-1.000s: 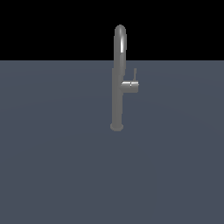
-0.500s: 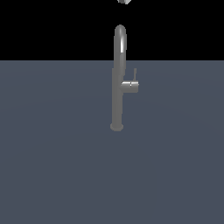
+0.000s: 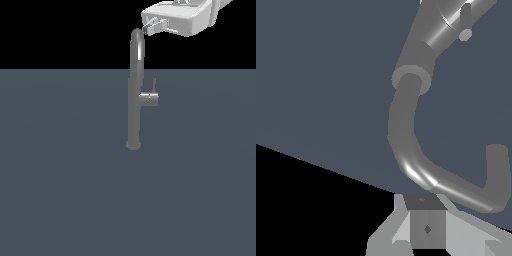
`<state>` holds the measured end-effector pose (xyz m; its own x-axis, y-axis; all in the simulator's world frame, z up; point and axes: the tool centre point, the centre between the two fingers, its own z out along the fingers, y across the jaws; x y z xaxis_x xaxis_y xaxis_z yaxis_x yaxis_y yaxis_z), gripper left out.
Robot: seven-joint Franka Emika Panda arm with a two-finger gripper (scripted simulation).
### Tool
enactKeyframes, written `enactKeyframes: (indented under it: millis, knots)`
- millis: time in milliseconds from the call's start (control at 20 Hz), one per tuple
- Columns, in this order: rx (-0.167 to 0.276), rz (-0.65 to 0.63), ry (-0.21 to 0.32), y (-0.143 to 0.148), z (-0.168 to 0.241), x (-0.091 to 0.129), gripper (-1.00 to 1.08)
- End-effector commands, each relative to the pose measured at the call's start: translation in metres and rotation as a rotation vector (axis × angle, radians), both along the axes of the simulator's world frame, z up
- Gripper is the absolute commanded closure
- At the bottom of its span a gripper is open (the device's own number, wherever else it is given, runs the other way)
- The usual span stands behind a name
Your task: Turn on the faucet by rotating a designated handle.
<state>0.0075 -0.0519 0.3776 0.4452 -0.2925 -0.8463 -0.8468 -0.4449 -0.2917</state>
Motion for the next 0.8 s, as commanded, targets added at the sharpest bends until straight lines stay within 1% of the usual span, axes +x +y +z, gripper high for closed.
enactKeyframes:
  millis: [0, 450, 600, 750]
  knots:
    - [0.054, -0.055, 0.051, -0.006, -0.014, 0.011, 1.08]
    - [0.244, -0.253, 0.232, -0.024, -0.072, 0.039, 1.08]
    - [0.296, -0.308, 0.283, -0.028, -0.090, 0.044, 1.08]
    - [0.339, -0.354, 0.325, -0.030, -0.105, 0.048, 1.08]
